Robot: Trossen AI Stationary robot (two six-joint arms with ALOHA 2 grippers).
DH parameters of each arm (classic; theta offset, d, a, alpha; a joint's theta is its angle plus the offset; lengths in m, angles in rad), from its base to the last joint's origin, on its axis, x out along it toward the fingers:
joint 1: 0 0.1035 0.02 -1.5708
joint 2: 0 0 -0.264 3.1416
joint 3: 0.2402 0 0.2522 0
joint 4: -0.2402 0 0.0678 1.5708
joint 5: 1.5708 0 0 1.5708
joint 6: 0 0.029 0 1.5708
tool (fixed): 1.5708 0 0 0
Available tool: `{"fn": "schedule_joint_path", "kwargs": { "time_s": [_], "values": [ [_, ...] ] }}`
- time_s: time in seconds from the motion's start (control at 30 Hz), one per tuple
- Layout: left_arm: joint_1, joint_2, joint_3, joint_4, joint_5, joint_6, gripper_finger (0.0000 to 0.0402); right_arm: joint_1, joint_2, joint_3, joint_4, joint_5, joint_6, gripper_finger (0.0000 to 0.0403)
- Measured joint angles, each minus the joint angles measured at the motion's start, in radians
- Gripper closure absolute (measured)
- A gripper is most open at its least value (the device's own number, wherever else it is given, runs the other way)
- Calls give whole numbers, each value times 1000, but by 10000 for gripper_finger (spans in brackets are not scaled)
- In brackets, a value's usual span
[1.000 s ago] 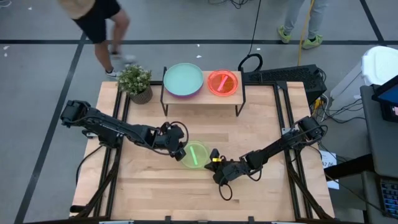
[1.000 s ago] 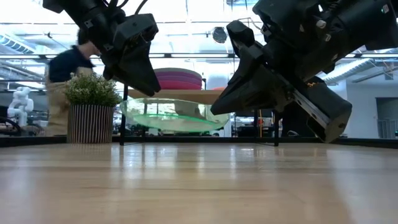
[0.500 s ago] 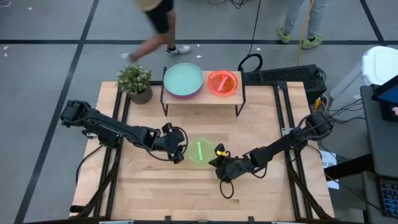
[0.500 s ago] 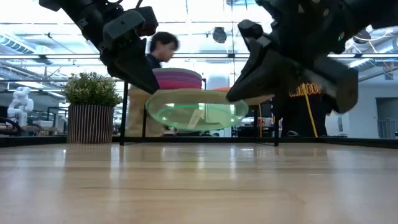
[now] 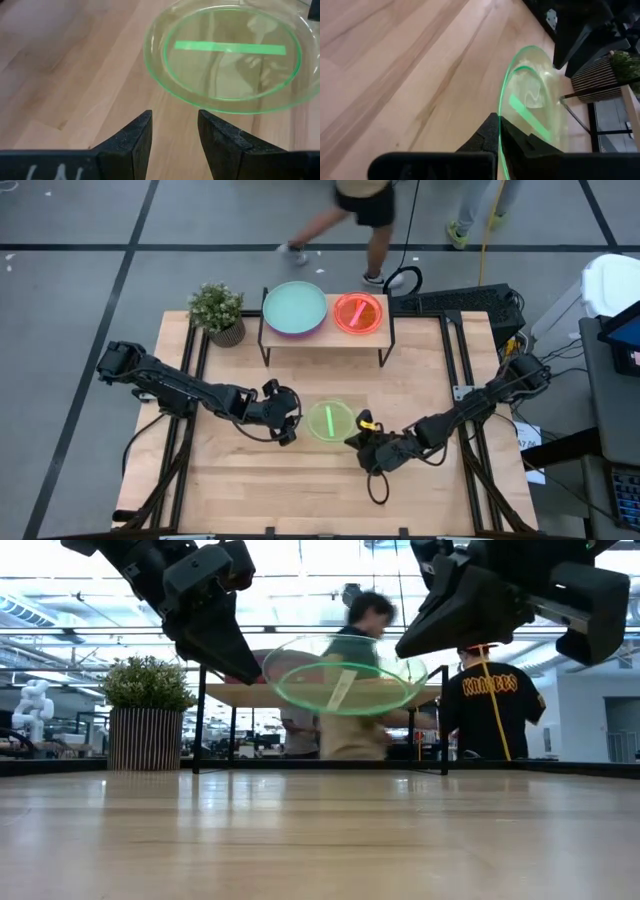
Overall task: Place and stack plates onto a shelf
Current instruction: Stack the transparent green plate on top of the transparent pink plate on the shelf
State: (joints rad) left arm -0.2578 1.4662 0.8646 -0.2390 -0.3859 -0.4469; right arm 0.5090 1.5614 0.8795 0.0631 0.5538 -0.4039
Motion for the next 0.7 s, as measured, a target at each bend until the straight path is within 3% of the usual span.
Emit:
{"fn": "schedule_joint_path", "kwargs": {
  "time_s": [0.33,0.7],
  "values": [
    [0,0,0,4,0,2,238,4,-2,10,-78,47,18,403],
    [0,0,0,4,0,7,238,-1,-2,215,-439,171,69,403]
  ]
}}
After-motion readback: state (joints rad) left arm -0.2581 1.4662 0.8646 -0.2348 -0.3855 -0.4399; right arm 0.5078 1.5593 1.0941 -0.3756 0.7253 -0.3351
